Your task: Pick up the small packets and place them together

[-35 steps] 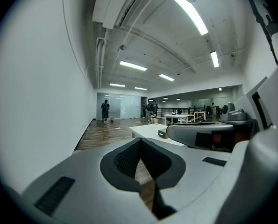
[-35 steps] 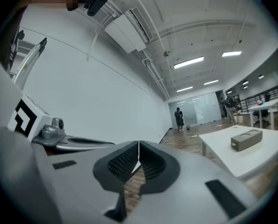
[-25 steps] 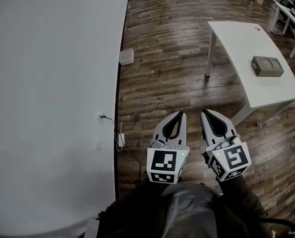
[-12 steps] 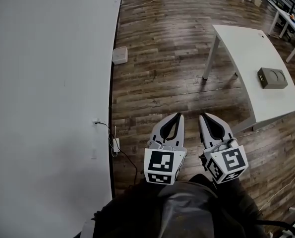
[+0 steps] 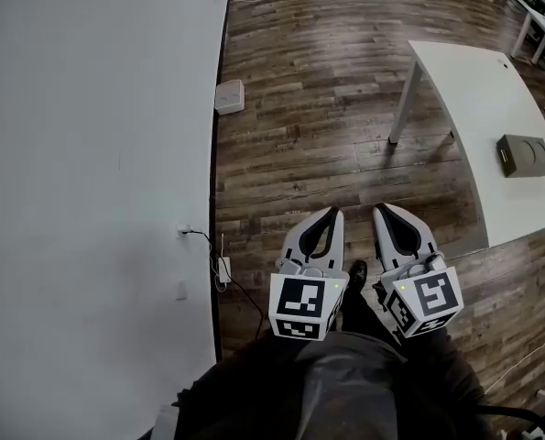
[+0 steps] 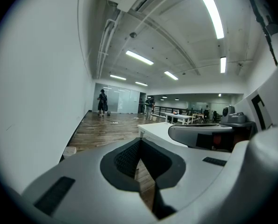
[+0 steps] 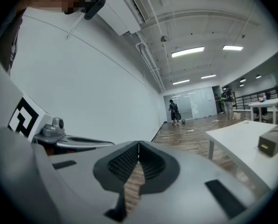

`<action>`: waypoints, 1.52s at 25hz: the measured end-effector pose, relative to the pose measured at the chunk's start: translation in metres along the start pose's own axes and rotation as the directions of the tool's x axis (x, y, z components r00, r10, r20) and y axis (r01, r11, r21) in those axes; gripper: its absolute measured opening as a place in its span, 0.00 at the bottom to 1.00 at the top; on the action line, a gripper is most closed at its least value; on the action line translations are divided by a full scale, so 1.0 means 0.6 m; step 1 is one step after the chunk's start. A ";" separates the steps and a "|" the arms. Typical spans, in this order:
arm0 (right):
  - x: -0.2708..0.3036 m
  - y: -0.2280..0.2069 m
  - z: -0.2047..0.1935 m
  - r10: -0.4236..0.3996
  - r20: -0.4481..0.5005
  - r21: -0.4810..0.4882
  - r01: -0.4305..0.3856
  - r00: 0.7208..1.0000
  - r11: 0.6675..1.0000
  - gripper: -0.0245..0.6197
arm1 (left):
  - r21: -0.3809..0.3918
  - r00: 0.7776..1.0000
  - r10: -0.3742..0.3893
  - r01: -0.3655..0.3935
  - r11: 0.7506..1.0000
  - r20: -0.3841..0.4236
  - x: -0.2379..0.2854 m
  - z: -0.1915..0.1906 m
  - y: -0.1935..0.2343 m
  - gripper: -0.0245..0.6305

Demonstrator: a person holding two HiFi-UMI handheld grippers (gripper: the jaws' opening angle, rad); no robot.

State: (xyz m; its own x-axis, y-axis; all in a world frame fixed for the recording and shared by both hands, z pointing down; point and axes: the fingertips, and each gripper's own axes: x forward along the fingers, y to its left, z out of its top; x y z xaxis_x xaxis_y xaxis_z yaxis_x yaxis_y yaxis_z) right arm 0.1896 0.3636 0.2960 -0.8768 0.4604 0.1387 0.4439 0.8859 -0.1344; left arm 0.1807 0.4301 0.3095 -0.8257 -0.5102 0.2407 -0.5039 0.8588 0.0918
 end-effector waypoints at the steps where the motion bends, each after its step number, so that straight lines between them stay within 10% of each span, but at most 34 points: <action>1: 0.013 -0.016 0.002 -0.001 0.000 0.006 0.001 1.000 1.000 0.05 | 0.006 1.000 0.000 0.000 1.000 -0.002 0.018 0.005 0.002 0.04; 26: 0.174 -0.395 0.056 -0.132 0.060 0.110 0.125 0.990 0.986 0.05 | 0.121 0.988 -0.123 0.134 0.984 -0.095 0.432 0.089 -0.060 0.04; 38: 0.284 -0.527 0.074 -0.372 0.024 0.104 0.368 0.928 0.924 0.05 | 0.101 0.917 -0.378 0.391 0.915 -0.126 0.630 0.127 -0.042 0.04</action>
State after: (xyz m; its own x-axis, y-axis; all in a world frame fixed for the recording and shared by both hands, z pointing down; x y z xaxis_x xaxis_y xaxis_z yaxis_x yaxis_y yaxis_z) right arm -0.1081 0.1595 0.3187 -0.9832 0.0963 0.1548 0.0686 0.9822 -0.1751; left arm -0.1382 0.2120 0.3248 -0.5351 -0.7866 0.3080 -0.8092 0.5820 0.0806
